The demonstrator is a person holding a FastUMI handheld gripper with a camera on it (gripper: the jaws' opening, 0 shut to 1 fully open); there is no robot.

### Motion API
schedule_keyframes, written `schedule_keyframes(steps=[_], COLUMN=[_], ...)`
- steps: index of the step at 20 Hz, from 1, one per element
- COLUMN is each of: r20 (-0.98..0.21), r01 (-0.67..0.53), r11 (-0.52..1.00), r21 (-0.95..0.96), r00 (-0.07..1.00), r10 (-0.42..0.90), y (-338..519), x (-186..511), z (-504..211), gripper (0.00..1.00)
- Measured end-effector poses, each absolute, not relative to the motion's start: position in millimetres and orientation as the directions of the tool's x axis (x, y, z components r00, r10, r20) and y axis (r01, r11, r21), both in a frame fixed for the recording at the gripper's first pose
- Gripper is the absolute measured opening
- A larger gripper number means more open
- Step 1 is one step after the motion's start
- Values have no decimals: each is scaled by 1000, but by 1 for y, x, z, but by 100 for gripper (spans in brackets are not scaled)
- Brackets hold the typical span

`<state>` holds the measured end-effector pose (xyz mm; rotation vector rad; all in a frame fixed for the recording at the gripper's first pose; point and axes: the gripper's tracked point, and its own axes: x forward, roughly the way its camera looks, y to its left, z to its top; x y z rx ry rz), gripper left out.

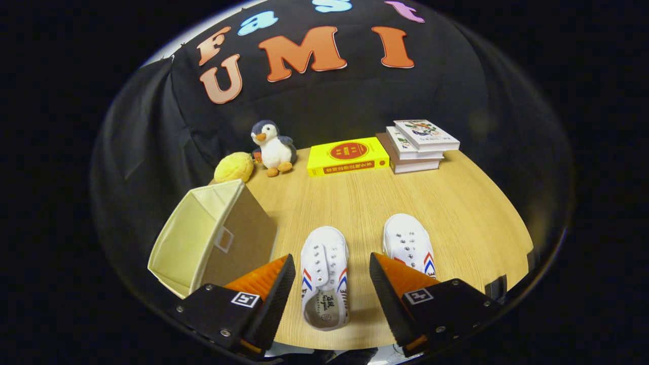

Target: Open the storage box then place both shoes into the box .Put the left shoe in first, then the right shoe, with the right side of both shoes facing outward in a uniform manner.

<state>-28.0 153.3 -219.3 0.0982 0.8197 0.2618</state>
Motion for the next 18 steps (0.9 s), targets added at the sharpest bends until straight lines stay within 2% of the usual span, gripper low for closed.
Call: schedule_keyframes(steps=[3,9,15,18], r20=[-769,-835,-876,-879], r01=[-175,-202,-213,-225], r11=[969,965,959,948], r21=[175,169,186,226], r00=[591,490,407,372], r10=[245,249,260,297], y=[144,146,155,165], x=[-36,-48,-47,-47], z=[-253,-295,-327,-328], gripper=[75,63,62,47])
